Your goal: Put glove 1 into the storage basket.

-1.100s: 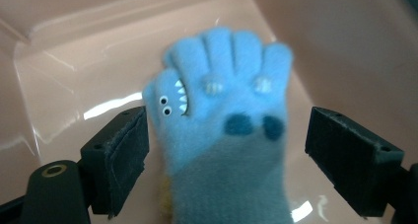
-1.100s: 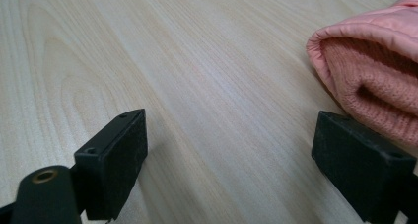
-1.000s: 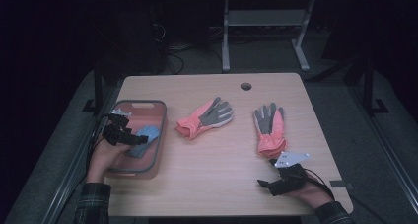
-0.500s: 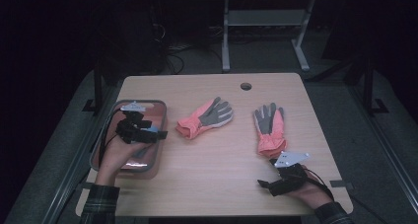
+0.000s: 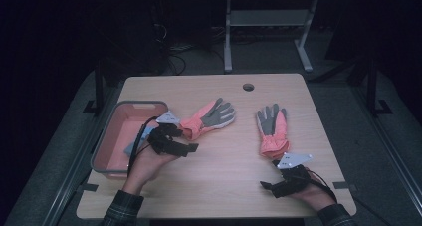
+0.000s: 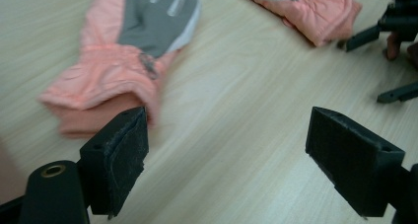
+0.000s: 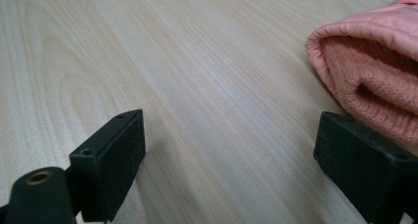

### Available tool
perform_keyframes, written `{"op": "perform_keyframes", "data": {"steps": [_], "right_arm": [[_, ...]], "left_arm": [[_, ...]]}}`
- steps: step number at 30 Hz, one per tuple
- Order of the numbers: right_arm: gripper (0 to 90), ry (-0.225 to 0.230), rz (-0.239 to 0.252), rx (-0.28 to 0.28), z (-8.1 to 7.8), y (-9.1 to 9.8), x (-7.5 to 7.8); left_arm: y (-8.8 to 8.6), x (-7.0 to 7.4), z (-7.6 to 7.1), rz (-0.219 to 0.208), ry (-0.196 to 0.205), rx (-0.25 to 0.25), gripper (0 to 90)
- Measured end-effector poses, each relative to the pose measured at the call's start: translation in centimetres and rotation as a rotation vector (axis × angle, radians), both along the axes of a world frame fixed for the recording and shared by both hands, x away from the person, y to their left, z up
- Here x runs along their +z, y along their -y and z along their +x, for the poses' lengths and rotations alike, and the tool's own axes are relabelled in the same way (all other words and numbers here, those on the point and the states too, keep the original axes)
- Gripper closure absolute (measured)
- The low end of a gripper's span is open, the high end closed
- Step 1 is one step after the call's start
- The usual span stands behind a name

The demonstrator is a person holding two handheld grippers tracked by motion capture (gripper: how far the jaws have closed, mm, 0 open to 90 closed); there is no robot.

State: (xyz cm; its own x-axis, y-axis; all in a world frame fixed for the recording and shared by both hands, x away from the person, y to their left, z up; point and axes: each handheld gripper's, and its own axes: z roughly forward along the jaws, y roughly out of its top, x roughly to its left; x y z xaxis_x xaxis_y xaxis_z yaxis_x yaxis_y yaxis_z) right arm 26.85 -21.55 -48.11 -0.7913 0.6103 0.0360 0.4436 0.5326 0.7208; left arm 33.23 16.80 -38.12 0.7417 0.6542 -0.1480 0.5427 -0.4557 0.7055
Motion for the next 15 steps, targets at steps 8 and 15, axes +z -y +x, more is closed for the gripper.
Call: {"op": "perform_keyframes", "data": {"steps": [8, 15], "right_arm": [[14.5, -0.006, -0.006, 0.000, 0.0, 0.0, 0.1], [29.7, -0.009, 0.001, 0.007, -0.2, 0.3, 1.3]], "left_arm": [[2.6, -2.2, -1.7, 0.030, 0.025, -0.045, 16.0], [3.0, -5.4, -3.3, 0.073, 0.023, -0.069, 15.8]]}}
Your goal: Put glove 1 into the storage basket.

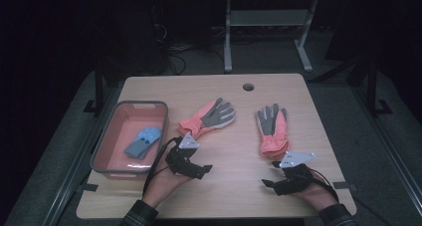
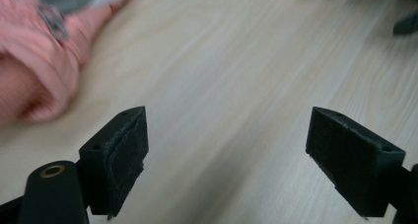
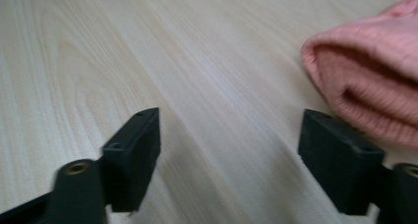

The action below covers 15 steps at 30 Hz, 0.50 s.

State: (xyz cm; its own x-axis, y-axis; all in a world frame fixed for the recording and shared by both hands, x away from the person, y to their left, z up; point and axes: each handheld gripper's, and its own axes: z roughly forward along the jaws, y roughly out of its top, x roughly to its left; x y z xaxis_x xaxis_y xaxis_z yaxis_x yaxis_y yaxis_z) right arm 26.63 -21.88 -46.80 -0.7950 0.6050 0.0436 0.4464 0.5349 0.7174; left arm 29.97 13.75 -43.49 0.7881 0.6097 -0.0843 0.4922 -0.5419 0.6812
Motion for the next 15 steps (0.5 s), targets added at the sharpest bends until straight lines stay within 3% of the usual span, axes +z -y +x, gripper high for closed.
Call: {"op": "perform_keyframes", "data": {"steps": [7, 9, 15], "right_arm": [[58.8, 0.001, 0.042, 0.047, 0.4, 0.3, 1.8], [66.7, -0.009, 0.043, 0.040, 0.8, 0.3, 2.4], [88.0, 0.006, 0.049, 0.017, 2.3, 0.8, 4.3]], "left_arm": [[-0.8, -2.3, -0.8, 0.027, 0.007, 0.004, 14.9], [-1.1, -2.5, -1.0, 0.017, 0.004, 0.008, 14.8], [-1.5, -3.3, -1.4, 0.051, 0.030, 0.001, 14.5]]}}
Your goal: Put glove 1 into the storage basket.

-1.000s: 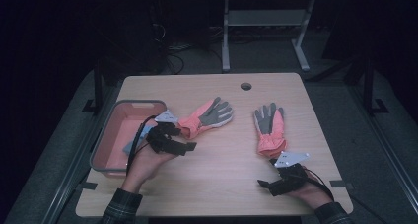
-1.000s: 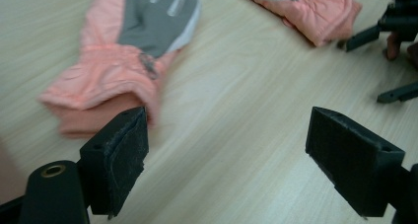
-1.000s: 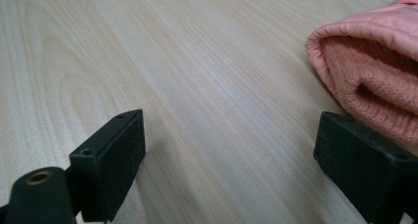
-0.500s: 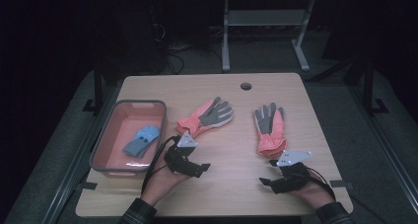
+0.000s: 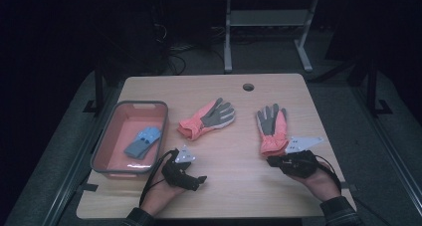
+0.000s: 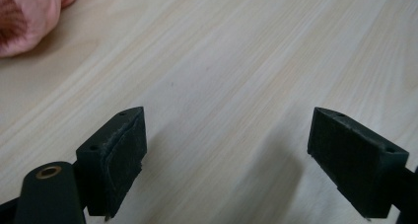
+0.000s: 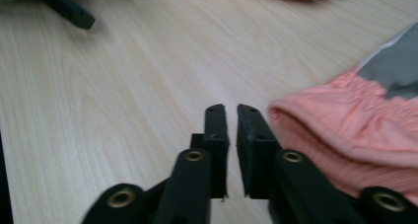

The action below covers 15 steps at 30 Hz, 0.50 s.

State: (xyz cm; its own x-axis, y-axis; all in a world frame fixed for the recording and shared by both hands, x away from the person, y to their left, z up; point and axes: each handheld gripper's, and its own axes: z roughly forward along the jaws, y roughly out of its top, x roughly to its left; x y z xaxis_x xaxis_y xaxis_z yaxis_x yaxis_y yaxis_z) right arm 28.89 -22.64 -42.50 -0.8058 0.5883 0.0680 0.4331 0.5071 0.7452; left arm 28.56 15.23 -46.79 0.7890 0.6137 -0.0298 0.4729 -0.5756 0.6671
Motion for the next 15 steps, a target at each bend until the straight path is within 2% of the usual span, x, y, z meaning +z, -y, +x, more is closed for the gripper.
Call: {"op": "perform_keyframes", "data": {"steps": [2, 4, 6, 7, 11, 15], "right_arm": [[90.0, 0.019, -0.014, -0.014, 0.6, 0.2, 0.6], [90.0, 0.030, -0.018, -0.020, 1.2, 0.4, 1.0], [90.0, 0.039, -0.008, -0.037, 2.0, 0.8, 1.5], [90.0, 0.043, -0.005, -0.036, 2.3, 1.0, 1.6], [90.0, 0.042, 0.006, -0.067, 4.0, 1.8, 2.1], [90.0, 0.028, -0.001, -0.101, 5.6, 2.6, 1.9]], "left_arm": [[-0.1, -0.2, -0.2, 0.012, 0.018, -0.002, 13.6], [-0.2, -0.3, -0.4, 0.001, 0.023, 0.002, 13.5], [-0.3, -0.3, -0.5, 0.007, 0.030, -0.010, 13.6], [-0.4, -0.4, -0.6, -0.003, 0.036, -0.016, 13.7], [-0.7, -0.7, -0.7, -0.029, 0.061, -0.033, 13.7], [-0.8, -0.8, -0.7, -0.041, 0.066, -0.045, 13.7]]}}
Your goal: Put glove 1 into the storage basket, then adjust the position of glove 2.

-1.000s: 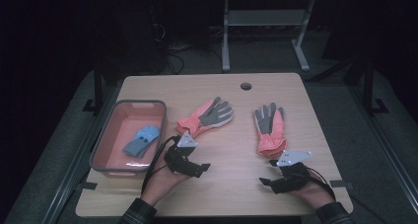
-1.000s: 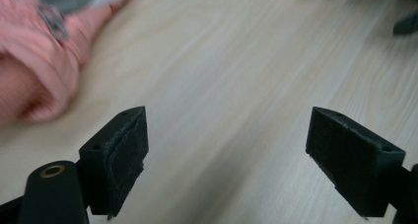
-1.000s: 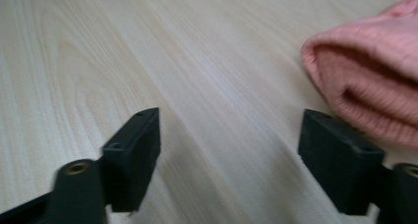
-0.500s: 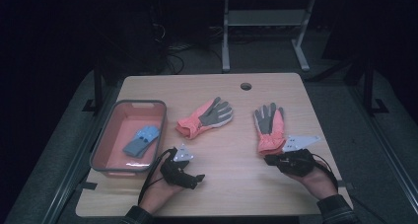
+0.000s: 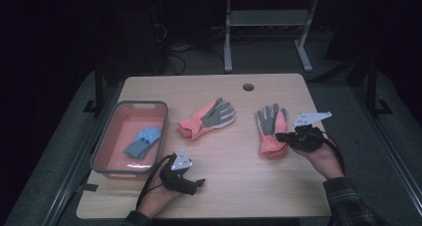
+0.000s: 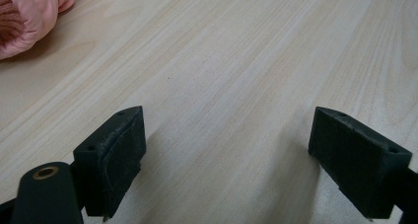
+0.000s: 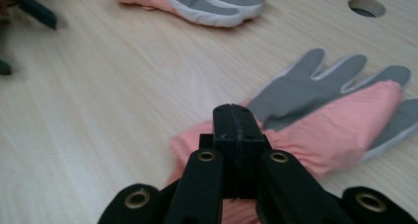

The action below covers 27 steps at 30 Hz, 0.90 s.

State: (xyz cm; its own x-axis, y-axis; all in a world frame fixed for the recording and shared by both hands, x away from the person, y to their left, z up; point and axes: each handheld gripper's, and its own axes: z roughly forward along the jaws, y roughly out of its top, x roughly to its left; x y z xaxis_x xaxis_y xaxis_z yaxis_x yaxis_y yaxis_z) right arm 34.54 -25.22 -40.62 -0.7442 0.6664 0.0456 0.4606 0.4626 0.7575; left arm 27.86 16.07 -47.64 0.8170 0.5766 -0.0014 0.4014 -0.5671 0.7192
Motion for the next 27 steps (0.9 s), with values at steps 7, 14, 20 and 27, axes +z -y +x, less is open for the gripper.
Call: {"op": "perform_keyframes", "data": {"steps": [7, 14, 20, 27], "right_arm": [[90.0, -0.015, -0.011, -0.055, 2.3, 1.1, -0.8], [90.0, -0.043, -0.040, -0.039, 2.9, 0.8, -2.1], [90.0, -0.077, -0.083, -0.020, 2.9, 0.2, -3.2], [90.0, -0.091, -0.088, 0.030, 2.1, -0.5, -3.5]], "left_arm": [[0.0, 0.0, 0.0, 0.001, 0.000, -0.003, 13.7], [0.0, 0.0, 0.0, 0.000, 0.000, -0.005, 13.7], [0.0, 0.0, 0.0, -0.001, 0.000, -0.004, 13.7], [0.0, 0.0, 0.1, -0.002, -0.001, -0.004, 13.8]]}}
